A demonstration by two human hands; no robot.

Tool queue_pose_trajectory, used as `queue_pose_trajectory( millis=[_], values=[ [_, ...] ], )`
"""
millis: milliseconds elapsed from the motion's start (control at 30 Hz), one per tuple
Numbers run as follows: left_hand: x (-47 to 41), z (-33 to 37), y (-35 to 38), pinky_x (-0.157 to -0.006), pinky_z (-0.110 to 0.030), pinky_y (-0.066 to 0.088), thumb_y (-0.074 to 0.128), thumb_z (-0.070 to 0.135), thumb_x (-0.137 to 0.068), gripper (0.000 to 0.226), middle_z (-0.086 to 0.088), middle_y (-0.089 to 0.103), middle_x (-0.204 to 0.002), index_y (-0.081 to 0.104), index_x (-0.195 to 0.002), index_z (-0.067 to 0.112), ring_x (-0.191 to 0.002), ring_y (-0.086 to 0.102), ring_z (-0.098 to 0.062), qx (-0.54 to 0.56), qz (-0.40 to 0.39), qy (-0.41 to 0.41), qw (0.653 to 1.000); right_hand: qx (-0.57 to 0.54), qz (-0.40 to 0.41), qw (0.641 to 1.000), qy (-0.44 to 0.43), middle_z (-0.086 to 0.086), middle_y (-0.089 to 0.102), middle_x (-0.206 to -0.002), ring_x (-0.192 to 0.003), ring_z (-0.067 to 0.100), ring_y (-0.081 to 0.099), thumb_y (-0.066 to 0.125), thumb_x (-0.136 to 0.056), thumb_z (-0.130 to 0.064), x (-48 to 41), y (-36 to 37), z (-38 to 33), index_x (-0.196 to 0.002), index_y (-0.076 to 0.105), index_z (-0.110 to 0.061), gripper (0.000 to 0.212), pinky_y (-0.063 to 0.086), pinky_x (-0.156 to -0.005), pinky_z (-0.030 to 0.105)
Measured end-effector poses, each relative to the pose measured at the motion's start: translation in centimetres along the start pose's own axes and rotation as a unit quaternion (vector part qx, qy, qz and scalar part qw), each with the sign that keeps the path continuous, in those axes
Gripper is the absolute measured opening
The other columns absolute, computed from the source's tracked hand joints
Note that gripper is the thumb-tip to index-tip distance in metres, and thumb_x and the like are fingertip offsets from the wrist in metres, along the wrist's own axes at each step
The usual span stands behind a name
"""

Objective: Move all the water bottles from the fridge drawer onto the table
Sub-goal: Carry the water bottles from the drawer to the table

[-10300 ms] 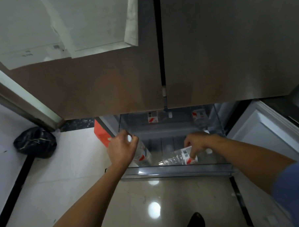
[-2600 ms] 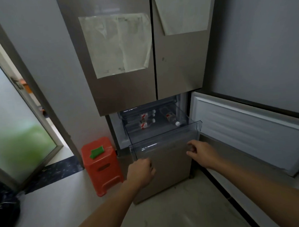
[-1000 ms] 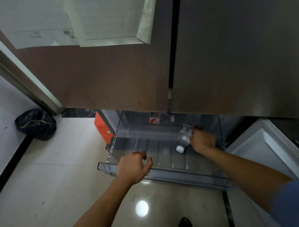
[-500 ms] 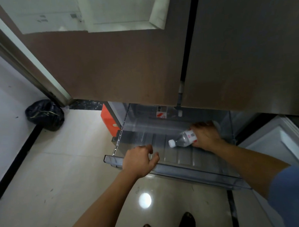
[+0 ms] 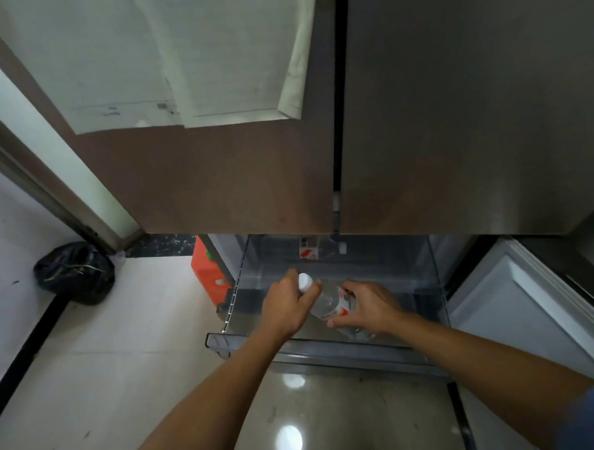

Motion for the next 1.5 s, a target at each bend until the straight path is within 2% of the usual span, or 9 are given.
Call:
queue_pose_trajectory(
  millis=[233, 400, 533, 667, 800, 933, 1033, 1267, 1500],
  values=[
    [1.0, -2.8, -3.6, -0.062, -0.047, 0.056, 0.032, 0.067, -0.083, 0.05, -0.009, 0.066, -0.079, 0.044, -0.1, 0.022, -0.067, 0.064, -0.026, -0.087, 0.078, 0.026, 0.993, -0.126, -0.074, 0.986, 0.075, 0.001, 0.06, -0.105, -0.095, 0.015, 0.058, 0.084, -0.069, -0.01, -4.6, 0.6, 0.9, -0.126, 0.058, -0.01, 0.063, 0.051, -0.092, 0.035],
    [2.6, -6.2, -6.3, -0.064, -0.043, 0.057, 0.039, 0.059, -0.09, 0.04, -0.007, 0.069, -0.089, 0.045, -0.111, 0.025, -0.07, 0.065, -0.023, -0.117, 0.135, 0.0, 0.984, -0.186, 0.042, 0.964, 0.186, 0.01, 0.068, -0.085, -0.072, 0.024, 0.06, 0.069, -0.085, -0.022, -9.1, -0.5, 4.0, -0.086, 0.067, -0.019, 0.004, 0.048, -0.057, 0.031],
    [3.7, -8.1, -6.6, -0.062, -0.041, 0.055, 0.038, 0.058, -0.09, 0.036, -0.005, 0.068, -0.085, 0.044, -0.107, 0.026, -0.067, 0.063, -0.023, -0.144, 0.158, -0.019, 0.977, -0.208, 0.093, 0.946, 0.23, 0.016, 0.065, -0.109, -0.079, 0.029, 0.062, 0.071, -0.082, -0.039, -12.6, 0.2, 4.6, -0.123, 0.057, -0.014, 0.05, 0.05, -0.056, 0.031],
    [4.2, -8.8, -6.7, -0.05, -0.031, 0.041, 0.046, 0.044, -0.095, 0.024, -0.003, 0.061, -0.071, 0.044, -0.105, 0.022, -0.057, 0.053, -0.021, -0.148, 0.187, -0.032, 0.971, -0.18, 0.103, 0.962, 0.177, 0.012, 0.053, -0.138, -0.119, 0.032, 0.055, 0.074, -0.081, -0.031, -14.7, 1.2, 3.4, -0.14, 0.046, -0.019, 0.066, 0.047, -0.095, 0.036],
    [4.9, -10.0, -7.1, -0.048, -0.032, 0.044, 0.038, 0.052, -0.091, 0.031, 0.0, 0.06, -0.07, 0.04, -0.108, 0.026, -0.056, 0.055, -0.021, -0.132, 0.206, -0.037, 0.969, -0.208, 0.089, 0.954, 0.196, 0.007, 0.063, -0.107, -0.089, 0.026, 0.064, 0.081, -0.074, -0.031, -14.2, 2.4, 4.3, -0.115, 0.063, -0.016, 0.047, 0.054, -0.068, 0.026],
    [4.5, -10.0, -6.8, -0.05, -0.039, 0.052, 0.036, 0.056, -0.089, 0.034, -0.005, 0.063, -0.07, 0.037, -0.107, 0.027, -0.056, 0.057, -0.021, -0.122, 0.211, -0.051, 0.968, -0.473, -0.023, 0.842, 0.26, 0.009, 0.067, -0.093, -0.069, 0.016, 0.06, 0.072, -0.084, -0.029, -11.9, 4.8, 3.6, -0.103, 0.062, -0.018, 0.024, 0.053, -0.057, 0.027],
    [4.2, -9.9, -6.7, -0.054, -0.042, 0.055, 0.042, 0.053, -0.092, 0.029, -0.005, 0.063, -0.072, 0.036, -0.104, 0.027, -0.058, 0.058, -0.02, -0.135, 0.205, -0.063, 0.967, -0.519, -0.062, 0.806, 0.279, 0.007, 0.062, -0.077, -0.058, 0.013, 0.054, 0.065, -0.089, -0.036, -10.9, 7.0, 2.3, -0.101, 0.061, -0.018, 0.022, 0.046, -0.045, 0.022],
    [4.4, -8.5, -6.5, -0.064, -0.04, 0.059, 0.034, 0.068, -0.089, 0.045, -0.005, 0.069, -0.093, 0.038, -0.105, 0.027, -0.071, 0.066, -0.024, -0.171, 0.15, -0.032, 0.973, -0.43, 0.037, 0.863, 0.261, 0.005, 0.051, -0.062, -0.04, 0.01, 0.034, 0.056, -0.093, -0.046, -7.6, 5.8, 1.2, -0.084, 0.061, -0.011, 0.036, 0.026, -0.038, 0.017],
    [4.4, -6.8, -7.1, -0.073, -0.043, 0.056, 0.043, 0.048, -0.095, 0.03, -0.009, 0.068, -0.093, 0.043, -0.109, 0.021, -0.079, 0.065, -0.03, -0.194, 0.106, 0.004, 0.975, -0.257, 0.161, 0.931, 0.204, 0.006, 0.067, -0.071, -0.072, 0.025, 0.063, 0.061, -0.089, -0.045, -1.8, 1.5, 0.0, -0.073, 0.068, -0.012, 0.037, 0.048, -0.067, 0.032]
  ],
)
Point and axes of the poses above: each hand's wrist, its own x-axis away from the middle knuckle, its own y-axis out of the palm, z = x × y, the point moved 3 cm from there along -x, towards the middle knuckle
